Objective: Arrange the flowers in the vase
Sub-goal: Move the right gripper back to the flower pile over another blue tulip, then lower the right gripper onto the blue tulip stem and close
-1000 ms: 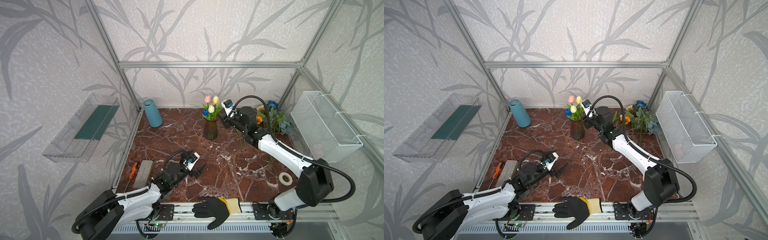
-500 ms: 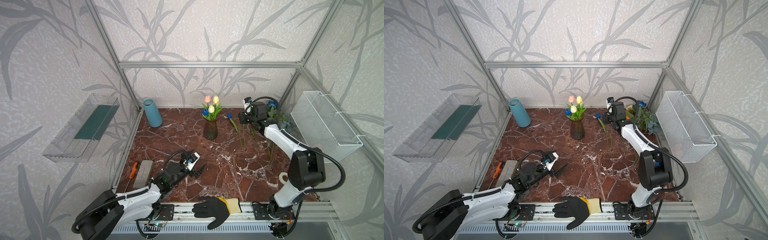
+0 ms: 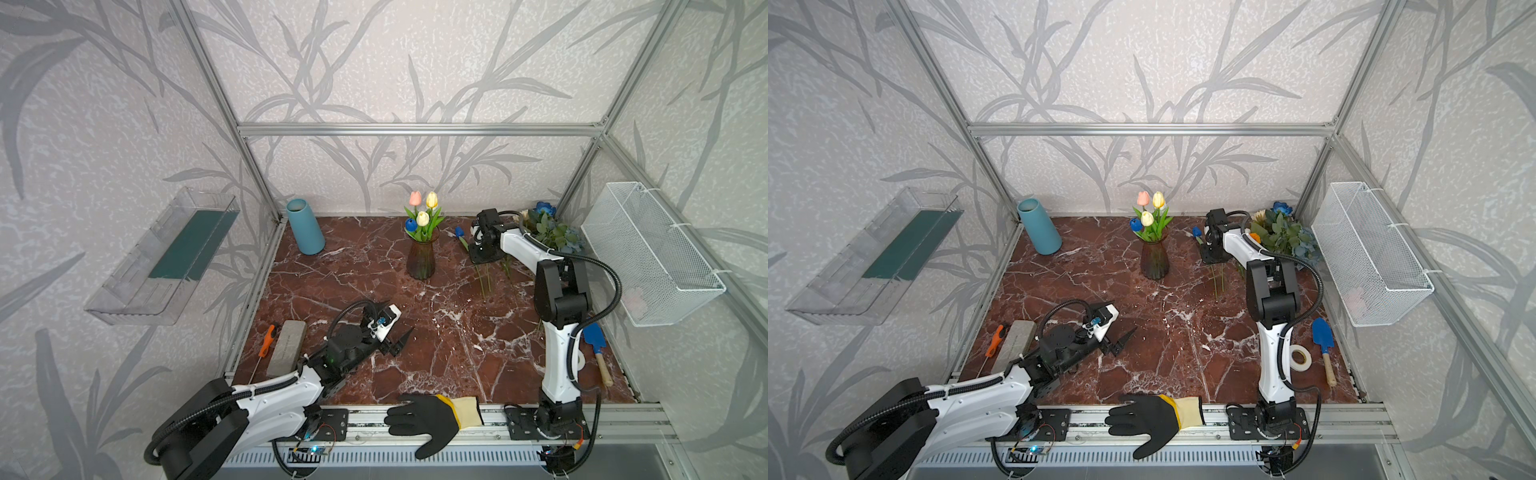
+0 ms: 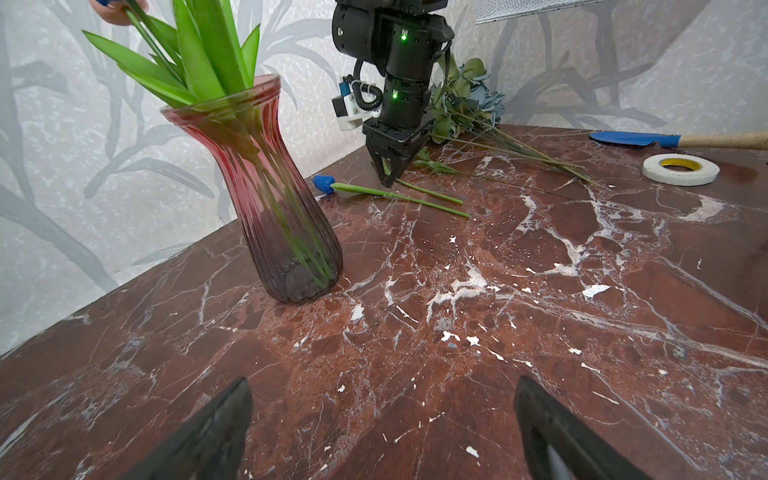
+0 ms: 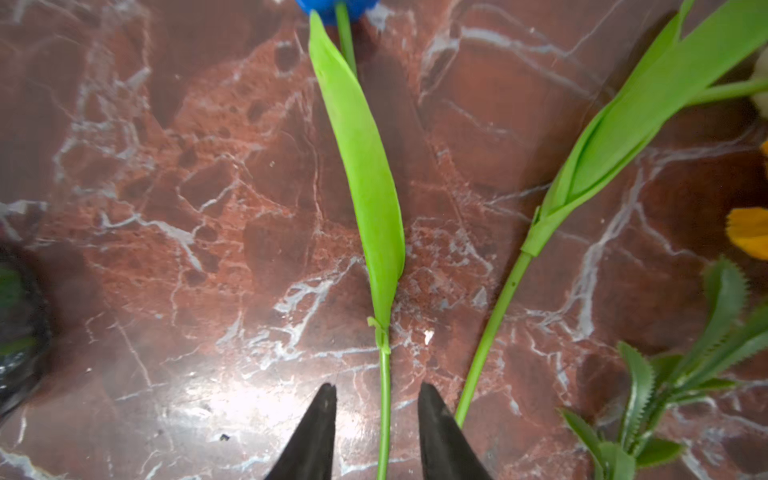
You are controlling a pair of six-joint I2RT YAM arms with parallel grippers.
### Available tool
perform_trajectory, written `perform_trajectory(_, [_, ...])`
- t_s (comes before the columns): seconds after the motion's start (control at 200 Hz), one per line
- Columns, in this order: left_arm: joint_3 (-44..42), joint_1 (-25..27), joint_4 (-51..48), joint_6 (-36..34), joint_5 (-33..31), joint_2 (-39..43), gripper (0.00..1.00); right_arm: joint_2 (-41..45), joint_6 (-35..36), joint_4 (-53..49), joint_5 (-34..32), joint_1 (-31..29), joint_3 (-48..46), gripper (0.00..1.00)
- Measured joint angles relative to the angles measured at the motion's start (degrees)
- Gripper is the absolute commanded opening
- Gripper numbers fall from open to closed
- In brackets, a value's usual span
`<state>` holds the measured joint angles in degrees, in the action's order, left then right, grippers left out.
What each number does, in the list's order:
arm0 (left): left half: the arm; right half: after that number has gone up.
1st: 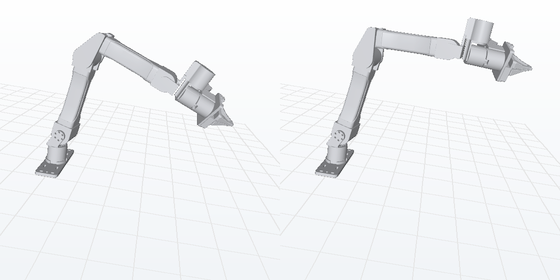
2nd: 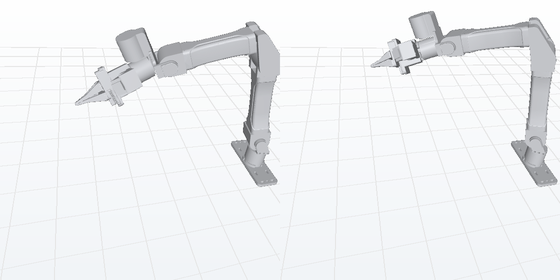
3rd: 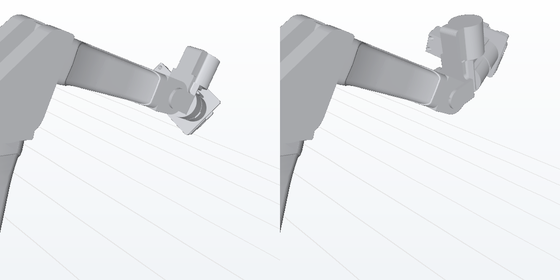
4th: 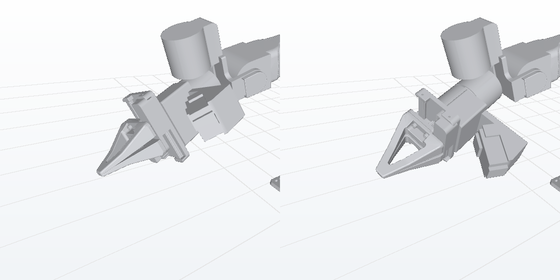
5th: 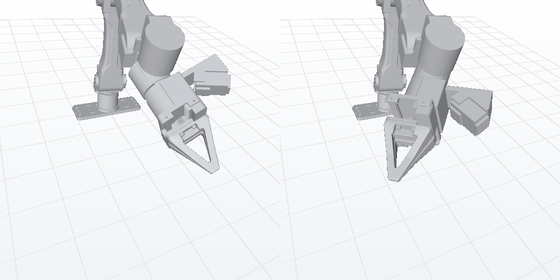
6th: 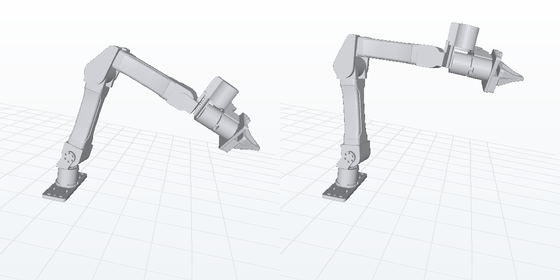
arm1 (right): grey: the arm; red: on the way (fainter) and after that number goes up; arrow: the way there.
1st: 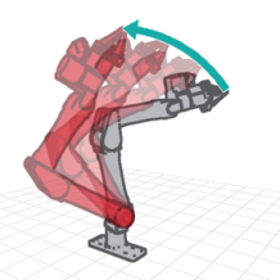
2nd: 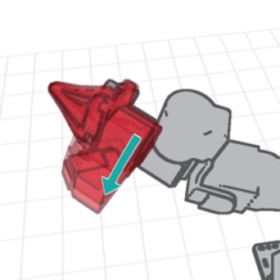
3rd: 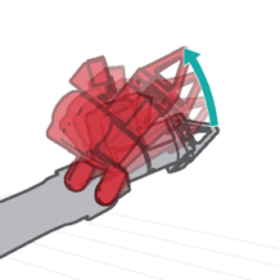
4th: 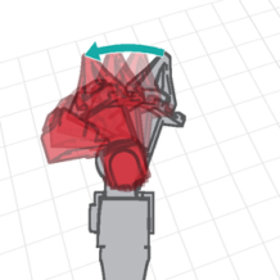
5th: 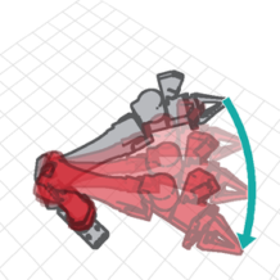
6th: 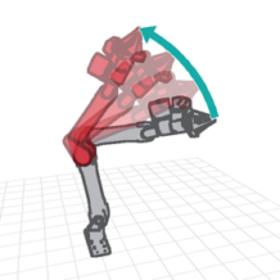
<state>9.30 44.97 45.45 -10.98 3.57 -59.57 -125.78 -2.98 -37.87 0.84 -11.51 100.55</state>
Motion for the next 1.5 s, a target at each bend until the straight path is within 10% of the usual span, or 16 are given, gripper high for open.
perform_trajectory(1.06, [0.04,0.39,-0.76,-0.04,-0.04,0.63,0.98,-5.68,-1.7,-4.02,0.07,0.09,4.17,0.06])
perform_trajectory(1.5, [0.04,0.42,0.2,-0.66,-0.5,-0.15,0.98,12.2,-2.6,12.37,3.3,0.09,-17.99,0.0])
